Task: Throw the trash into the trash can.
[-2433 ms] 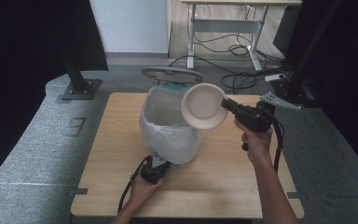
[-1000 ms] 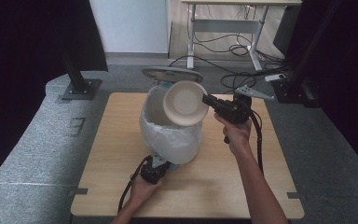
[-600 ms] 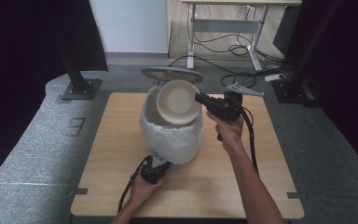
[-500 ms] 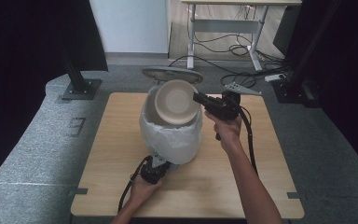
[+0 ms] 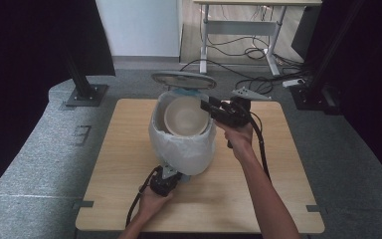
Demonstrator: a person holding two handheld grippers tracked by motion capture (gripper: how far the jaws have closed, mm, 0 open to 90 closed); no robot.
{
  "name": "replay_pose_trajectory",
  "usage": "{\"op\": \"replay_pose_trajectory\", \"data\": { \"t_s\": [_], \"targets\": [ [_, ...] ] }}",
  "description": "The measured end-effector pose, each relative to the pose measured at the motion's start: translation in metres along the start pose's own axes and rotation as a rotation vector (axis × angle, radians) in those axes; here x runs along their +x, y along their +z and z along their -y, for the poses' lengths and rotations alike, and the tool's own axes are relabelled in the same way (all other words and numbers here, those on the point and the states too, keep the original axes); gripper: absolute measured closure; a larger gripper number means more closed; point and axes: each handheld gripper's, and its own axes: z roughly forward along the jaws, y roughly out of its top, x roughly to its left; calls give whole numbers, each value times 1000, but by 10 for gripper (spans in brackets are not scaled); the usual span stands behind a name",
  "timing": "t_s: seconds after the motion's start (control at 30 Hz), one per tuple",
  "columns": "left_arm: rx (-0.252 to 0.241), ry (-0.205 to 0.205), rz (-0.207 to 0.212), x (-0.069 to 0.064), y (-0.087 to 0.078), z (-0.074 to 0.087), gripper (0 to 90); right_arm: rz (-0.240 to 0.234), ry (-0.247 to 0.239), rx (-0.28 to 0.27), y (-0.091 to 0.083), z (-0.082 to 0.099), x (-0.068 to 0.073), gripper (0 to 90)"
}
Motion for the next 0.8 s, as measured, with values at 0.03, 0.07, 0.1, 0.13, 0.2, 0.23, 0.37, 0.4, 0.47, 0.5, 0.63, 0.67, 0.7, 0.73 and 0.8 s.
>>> {"op": "replay_pose_trajectory", "data": {
  "t_s": [0.03,0.07,0.1,0.13,0.2,0.23,0.37,0.4,0.47,0.5,0.63,0.67,0.7,0.73,0.8],
  "targets": [
    [0,0,0,0,0,0,900,0,0,0,0,0,0,543],
    [0,-1,0,0,0,0,900,5,-9,1,-1,1,0,522],
    [0,-1,1,0,0,0,900,12,-13,5,-2,2,0,498],
    [0,0,0,0,0,0,900,17,-20,6,-3,3,0,493],
    [0,0,-1,0,0,0,900,11,-30,5,-7,5,0,491],
    [0,0,-1,0,0,0,900,7,-36,9,-10,6,-2,482],
    [-1,0,-3,0,0,0,900,1,-39,1,-18,9,-4,477],
    [-1,0,-3,-1,0,0,900,-5,-42,-3,-23,10,-7,468],
    [0,-1,-2,0,0,0,900,-5,-43,-5,-25,11,-7,465],
    [0,0,-2,0,0,0,900,-4,-41,-9,-28,12,-9,462],
    [1,-1,-2,0,0,0,900,-7,-41,-18,-37,15,-12,459],
    [1,-1,-2,0,0,0,900,-7,-42,-18,-39,16,-13,457],
    [1,-1,-2,0,0,0,900,-6,-43,-19,-42,18,-14,457],
    [1,-1,-2,0,0,0,900,-5,-42,-21,-44,18,-15,457],
    [0,-4,-2,0,0,0,900,-3,-40,-27,-49,21,-17,457]
  ]
}}
